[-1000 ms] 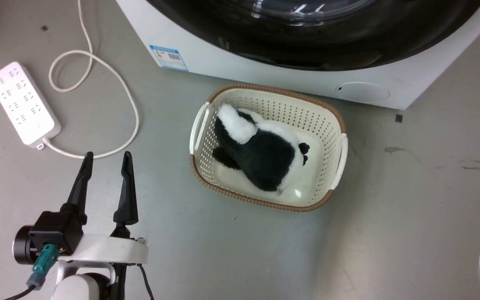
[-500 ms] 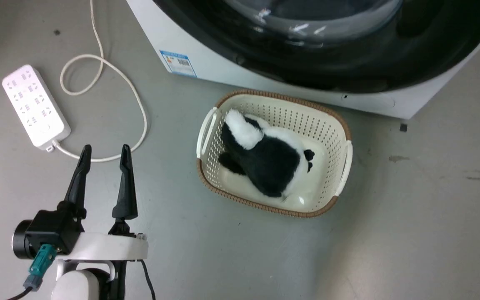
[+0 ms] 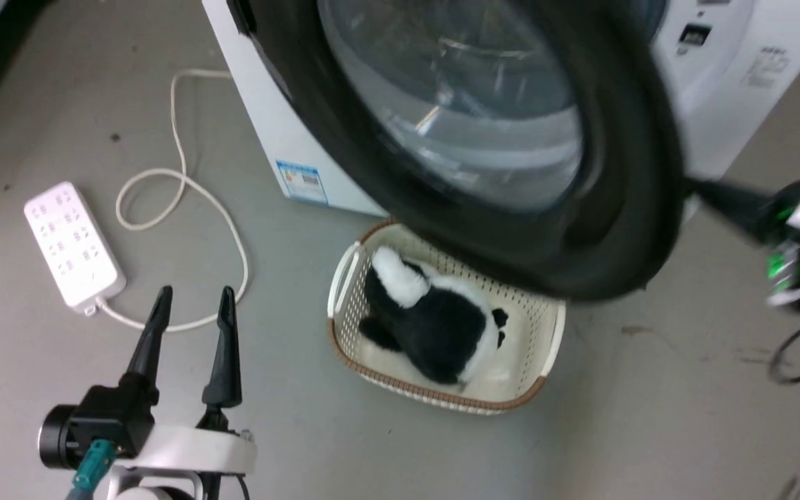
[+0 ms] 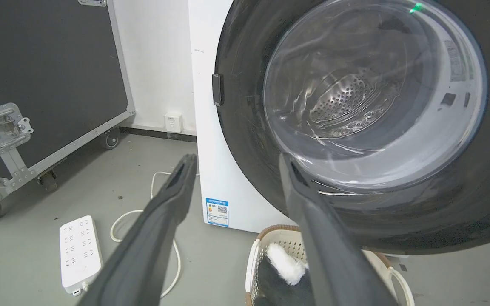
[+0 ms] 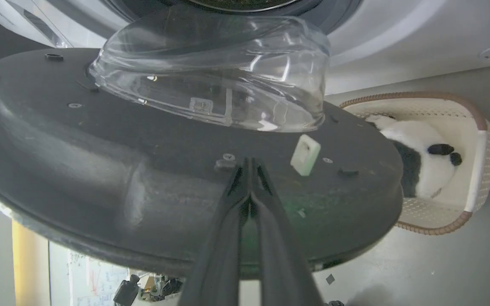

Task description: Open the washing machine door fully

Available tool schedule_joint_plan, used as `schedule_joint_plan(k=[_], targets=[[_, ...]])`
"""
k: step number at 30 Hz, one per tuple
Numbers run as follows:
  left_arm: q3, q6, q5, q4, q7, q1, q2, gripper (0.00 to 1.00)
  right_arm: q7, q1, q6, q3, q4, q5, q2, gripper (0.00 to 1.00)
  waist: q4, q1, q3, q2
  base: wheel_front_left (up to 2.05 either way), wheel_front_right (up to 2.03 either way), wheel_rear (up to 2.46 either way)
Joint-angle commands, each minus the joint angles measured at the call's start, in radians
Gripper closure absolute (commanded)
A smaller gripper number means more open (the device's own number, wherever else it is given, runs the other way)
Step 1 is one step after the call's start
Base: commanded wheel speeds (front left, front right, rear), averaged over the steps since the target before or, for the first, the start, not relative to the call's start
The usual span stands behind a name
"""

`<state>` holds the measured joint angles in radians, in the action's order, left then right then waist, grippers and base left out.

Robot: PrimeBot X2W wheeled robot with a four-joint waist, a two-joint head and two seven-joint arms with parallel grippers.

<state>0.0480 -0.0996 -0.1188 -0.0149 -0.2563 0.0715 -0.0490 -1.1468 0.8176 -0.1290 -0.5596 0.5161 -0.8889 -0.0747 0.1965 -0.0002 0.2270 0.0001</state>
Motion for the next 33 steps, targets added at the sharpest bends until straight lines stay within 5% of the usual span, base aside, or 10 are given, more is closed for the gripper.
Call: schedule_joint_plan(k=[1,13,25,26,27,33], targets=[[0.000,-0.004,0.010,0.002,-0.006,-0.023,-0.001,0.00,0.002,-0.050,-0.002,0.046,-0.002,-0.047,0.024,1.00,-0.009,0.0002,-0.032,-0.0001,0.00,0.00,0.00],[-0.024,-0.018,0.035,0.012,-0.006,-0.082,-0.001,0.00,0.057,-0.302,-0.002,0.430,-0.103,-0.344,0.024,1.00,-0.010,0.0002,-0.089,-0.0001,0.00,0.00,0.00],[-0.089,-0.029,0.013,0.050,-0.006,-0.135,-0.005,0.00,0.165,-0.441,-0.002,0.758,-0.217,-0.468,0.024,1.00,0.025,0.0002,-0.100,-0.0001,0.00,0.00,0.00],[-0.095,-0.030,0.003,0.055,-0.006,-0.136,-0.007,0.00,0.206,-0.443,-0.002,0.770,-0.222,-0.465,0.024,0.83,0.031,0.0002,-0.103,-0.0001,0.00,0.00,0.00],[-0.096,-0.030,-0.002,0.055,-0.006,-0.137,-0.008,0.00,0.231,-0.441,-0.002,0.770,-0.220,-0.458,0.024,0.02,0.034,0.0002,-0.103,-0.0001,0.00,0.00,0.00],[-0.100,-0.031,-0.030,0.051,-0.006,-0.128,-0.009,0.00,0.366,-0.431,-0.002,0.719,-0.258,-0.375,0.021,0.00,0.019,0.0002,-0.113,-0.0001,0.00,0.00,0.00]])
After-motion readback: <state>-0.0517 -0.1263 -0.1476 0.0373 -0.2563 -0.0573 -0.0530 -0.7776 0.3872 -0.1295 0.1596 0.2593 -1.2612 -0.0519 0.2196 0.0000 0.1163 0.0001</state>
